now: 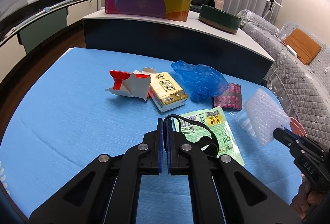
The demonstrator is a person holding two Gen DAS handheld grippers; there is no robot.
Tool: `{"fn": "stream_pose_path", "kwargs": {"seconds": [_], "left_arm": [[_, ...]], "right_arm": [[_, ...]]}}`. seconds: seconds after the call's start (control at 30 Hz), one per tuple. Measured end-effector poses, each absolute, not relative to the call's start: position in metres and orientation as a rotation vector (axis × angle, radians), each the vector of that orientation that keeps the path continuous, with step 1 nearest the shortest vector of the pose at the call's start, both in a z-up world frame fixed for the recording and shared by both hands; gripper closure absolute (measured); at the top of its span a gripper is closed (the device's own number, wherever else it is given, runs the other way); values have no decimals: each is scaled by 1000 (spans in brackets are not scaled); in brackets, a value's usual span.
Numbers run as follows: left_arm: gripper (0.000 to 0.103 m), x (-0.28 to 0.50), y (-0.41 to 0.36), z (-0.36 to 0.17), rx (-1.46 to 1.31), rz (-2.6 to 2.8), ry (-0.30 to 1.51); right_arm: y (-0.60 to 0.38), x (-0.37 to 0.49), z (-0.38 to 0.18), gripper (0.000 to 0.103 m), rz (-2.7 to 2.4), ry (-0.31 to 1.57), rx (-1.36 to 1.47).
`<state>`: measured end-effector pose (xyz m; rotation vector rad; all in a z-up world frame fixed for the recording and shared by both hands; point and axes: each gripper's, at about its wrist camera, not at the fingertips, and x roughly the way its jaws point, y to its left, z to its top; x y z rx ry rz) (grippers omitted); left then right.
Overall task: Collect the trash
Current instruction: 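Carry the black band and foam net over the pink bin with both grippers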
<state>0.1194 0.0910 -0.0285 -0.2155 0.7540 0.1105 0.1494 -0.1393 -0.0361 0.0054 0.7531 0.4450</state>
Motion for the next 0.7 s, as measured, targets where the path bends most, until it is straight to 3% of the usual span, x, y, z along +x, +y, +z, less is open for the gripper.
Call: {"fn": "stream_pose_path", "kwargs": {"seconds": [0.7], "left_arm": [[100,104,46,-5,-178,29,691]], "right_arm": [[-191,110,4,94,335,639,23]]}}
